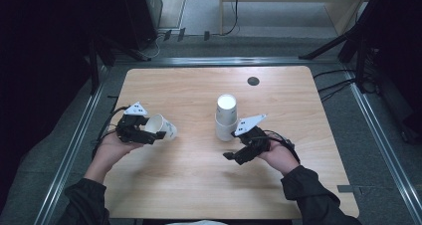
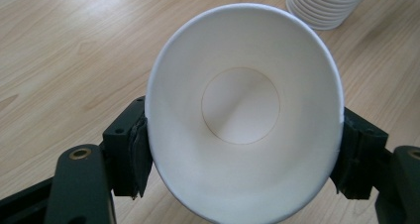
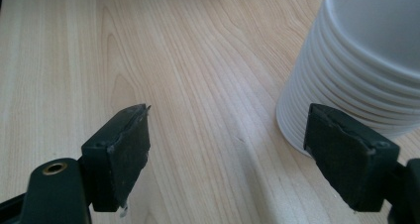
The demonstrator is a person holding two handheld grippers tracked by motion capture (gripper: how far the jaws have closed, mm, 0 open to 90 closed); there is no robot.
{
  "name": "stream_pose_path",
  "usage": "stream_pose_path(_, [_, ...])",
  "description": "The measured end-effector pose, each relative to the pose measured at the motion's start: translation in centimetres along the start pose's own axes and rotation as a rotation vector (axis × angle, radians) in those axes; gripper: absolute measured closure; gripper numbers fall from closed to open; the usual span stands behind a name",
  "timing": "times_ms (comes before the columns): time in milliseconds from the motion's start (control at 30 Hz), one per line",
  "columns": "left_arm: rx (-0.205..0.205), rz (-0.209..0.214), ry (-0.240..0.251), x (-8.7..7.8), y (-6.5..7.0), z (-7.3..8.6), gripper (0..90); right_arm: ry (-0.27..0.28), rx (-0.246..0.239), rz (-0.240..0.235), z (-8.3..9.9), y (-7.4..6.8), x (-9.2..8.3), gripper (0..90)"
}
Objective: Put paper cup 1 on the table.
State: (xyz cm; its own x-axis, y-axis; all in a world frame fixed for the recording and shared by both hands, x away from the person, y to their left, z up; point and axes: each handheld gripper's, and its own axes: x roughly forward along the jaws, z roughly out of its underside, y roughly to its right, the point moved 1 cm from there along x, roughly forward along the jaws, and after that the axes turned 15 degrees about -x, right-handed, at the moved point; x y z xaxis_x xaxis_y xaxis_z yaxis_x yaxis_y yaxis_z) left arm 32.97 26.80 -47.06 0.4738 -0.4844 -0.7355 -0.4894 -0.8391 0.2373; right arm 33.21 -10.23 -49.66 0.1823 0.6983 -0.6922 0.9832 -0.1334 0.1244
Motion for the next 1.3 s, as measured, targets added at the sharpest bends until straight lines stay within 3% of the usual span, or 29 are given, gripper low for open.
stream_pose_path(367, [-0.043,-0.038,0.011,-0.9,-1.9,0.3,24.8,-0.004,-0.005,-0.008,0.0,-0.1,0.1,18.1])
stream_pose_path(633, [-0.061,-0.09,0.008,-1.5,-3.2,0.6,24.8,-0.012,-0.009,-0.011,0.0,-0.2,0.1,18.1])
stream_pose_path(1033, [-0.038,-0.17,-0.057,-0.8,-3.4,0.9,24.3,-0.017,-0.012,-0.016,0.0,-0.2,0.2,18.1])
stream_pose_path(1300, [-0.061,-0.215,-0.07,-0.6,-3.9,1.0,23.9,-0.022,-0.017,-0.014,0.0,-0.2,0.3,18.1])
